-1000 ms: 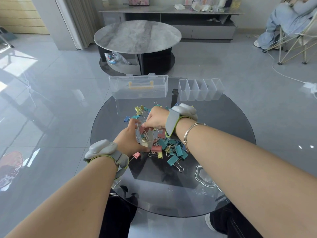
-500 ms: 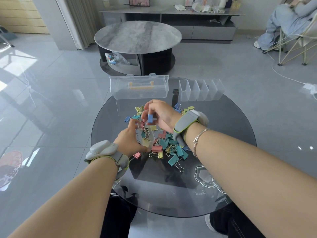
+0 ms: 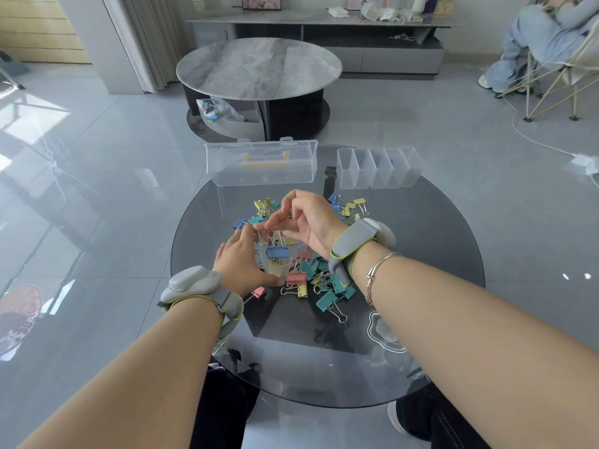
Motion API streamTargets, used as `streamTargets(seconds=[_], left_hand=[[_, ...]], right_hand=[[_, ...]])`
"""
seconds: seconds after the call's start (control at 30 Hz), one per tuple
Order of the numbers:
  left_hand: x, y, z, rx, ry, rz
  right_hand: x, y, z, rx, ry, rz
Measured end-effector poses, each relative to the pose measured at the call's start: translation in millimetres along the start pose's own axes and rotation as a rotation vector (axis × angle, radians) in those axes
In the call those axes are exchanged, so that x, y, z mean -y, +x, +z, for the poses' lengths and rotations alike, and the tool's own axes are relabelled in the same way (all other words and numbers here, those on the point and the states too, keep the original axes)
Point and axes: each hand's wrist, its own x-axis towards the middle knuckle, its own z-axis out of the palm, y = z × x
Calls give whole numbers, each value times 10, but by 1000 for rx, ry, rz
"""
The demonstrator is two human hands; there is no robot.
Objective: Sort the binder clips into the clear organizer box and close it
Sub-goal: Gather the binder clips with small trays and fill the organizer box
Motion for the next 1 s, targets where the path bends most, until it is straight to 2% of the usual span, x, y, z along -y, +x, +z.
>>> streamTargets(seconds=[0.2,0.23,0.3,0.37,0.47,0.6,0.67,0.8,1.0], left_hand=[[58,-6,54,-45,13,-10],[71,-5,66,-36,36,-27],[96,-2,89,-14,78,-59],[126,2,100,-3,107,-73],[163,10,84,7,115,-81],[155,23,63,24,137,-66],[140,32,67,24,138,-53],[131,59,53,29,78,-22],[142,89,22,46,53,-8]], right_hand=[[32,3,-86,-80,-41,-50],[12,30,-103,-109,-110,-74],[-49,78,-138,-197,-411,-147],[-115,92,-168,-192,-720,-203],[-251,129,-204,-122,-981,-224],[-324,234,-317,-258,-1270,-222],[-352,295,-365,-175,-1461,-147],[-411,439,-325,-17,-1596,-75],[-489,546,-280,-109,-1765,-174]])
